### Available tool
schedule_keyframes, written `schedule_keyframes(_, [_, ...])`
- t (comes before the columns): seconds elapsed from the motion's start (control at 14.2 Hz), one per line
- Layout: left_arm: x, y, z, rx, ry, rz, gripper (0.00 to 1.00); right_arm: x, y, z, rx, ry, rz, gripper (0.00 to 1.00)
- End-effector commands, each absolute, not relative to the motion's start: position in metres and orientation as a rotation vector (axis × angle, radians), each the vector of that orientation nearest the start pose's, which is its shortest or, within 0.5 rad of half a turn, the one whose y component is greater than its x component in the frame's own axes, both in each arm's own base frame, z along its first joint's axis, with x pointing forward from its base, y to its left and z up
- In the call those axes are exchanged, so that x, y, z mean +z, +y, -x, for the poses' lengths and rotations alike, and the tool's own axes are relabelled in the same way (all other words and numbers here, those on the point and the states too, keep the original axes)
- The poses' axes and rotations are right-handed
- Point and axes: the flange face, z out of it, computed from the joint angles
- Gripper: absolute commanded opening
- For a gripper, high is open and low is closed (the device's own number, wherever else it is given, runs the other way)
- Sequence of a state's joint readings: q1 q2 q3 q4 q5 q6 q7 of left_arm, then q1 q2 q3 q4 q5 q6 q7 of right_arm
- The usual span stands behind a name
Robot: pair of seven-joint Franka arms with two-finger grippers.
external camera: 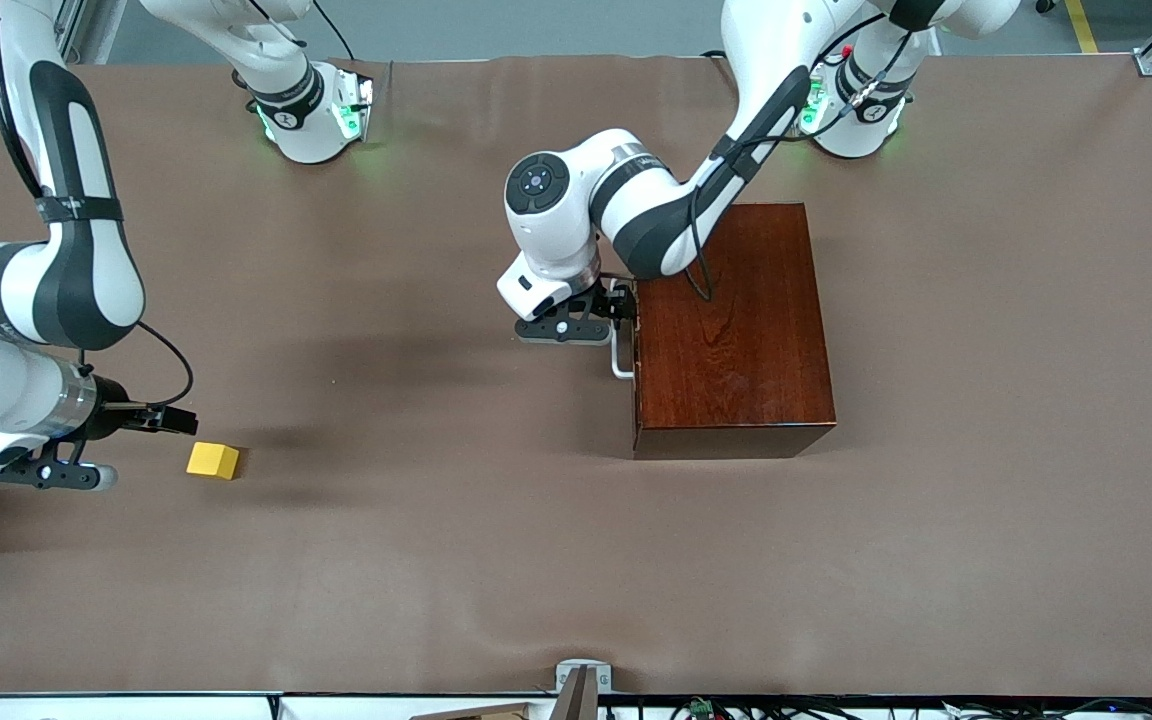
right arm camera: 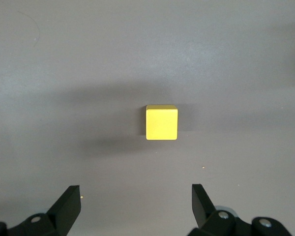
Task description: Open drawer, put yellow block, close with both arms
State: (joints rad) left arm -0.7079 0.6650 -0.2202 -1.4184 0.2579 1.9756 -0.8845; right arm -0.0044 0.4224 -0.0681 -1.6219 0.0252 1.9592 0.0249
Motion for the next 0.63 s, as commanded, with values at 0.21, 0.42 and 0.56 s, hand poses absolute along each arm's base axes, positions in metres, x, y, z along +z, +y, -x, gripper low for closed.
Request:
schedule_keyframes(0.21, [0.274,-0.535,-0.466,-0.002,0.17,2.962,1.0,0.364,-0.052,-0.664,0.126,0.18,3.13,1.0])
schedule_keyframes(0.42, [0.263,-0.535,-0.466,0.019,0.139,2.957,1.0,0.349,-0.05,-0.667,0.138,0.174,3.132,1.0])
schedule_keyframes(0.56, [0.26,-0.537,-0.465,0.014,0.065,2.961,1.0,0.348,-0.053,-0.666,0.147,0.185,3.13,1.0])
